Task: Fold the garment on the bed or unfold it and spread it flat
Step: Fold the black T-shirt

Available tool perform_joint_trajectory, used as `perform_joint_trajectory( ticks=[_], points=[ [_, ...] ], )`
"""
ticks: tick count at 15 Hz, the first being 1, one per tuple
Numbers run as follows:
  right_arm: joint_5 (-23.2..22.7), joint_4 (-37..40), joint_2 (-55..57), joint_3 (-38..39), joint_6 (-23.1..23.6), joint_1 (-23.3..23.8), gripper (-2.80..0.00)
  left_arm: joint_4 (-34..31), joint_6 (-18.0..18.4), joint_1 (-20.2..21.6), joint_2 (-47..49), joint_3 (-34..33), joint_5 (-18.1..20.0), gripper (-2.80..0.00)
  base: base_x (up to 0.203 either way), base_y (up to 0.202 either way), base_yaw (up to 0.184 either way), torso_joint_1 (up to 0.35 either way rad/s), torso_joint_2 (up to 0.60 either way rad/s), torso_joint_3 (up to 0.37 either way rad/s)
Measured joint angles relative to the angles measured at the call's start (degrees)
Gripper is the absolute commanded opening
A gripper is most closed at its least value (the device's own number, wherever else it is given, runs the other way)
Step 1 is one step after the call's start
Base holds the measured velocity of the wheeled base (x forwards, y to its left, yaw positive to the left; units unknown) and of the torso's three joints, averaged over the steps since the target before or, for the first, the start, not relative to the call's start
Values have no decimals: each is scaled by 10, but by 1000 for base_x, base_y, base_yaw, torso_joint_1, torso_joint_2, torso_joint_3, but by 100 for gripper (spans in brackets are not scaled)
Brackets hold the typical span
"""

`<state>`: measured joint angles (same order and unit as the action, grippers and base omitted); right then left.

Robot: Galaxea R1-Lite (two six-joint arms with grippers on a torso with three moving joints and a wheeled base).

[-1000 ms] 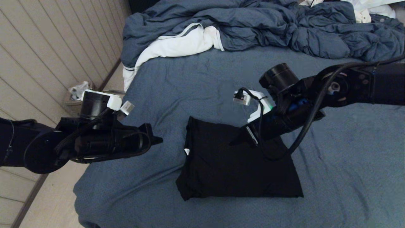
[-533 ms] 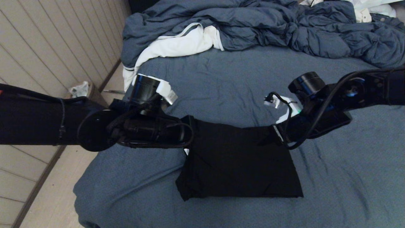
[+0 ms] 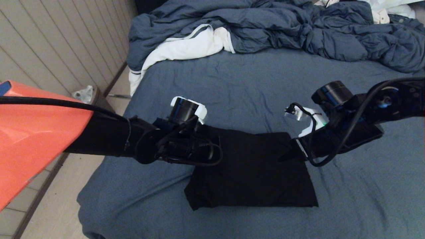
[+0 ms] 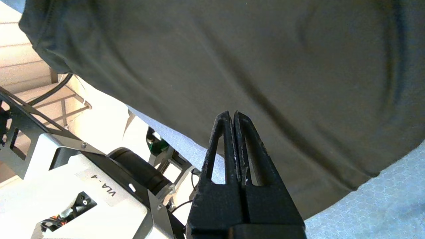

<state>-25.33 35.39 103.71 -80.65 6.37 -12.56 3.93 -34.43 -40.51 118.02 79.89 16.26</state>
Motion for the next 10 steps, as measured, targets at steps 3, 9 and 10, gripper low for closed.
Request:
perform_joint_trajectory(
  ticks=[3,9,10],
  points=[
    [2,-1,13,7,0,0,-280,11,3,25,34,26,0,-280,0,0,0,0,0,0],
    [3,-2,34,40,1,19,-280,5,20,78,81,87,5,-280,0,0,0,0,0,0],
    [3,-3,34,48,1,27,-280,4,28,85,81,89,5,-280,0,0,0,0,0,0]
  ],
)
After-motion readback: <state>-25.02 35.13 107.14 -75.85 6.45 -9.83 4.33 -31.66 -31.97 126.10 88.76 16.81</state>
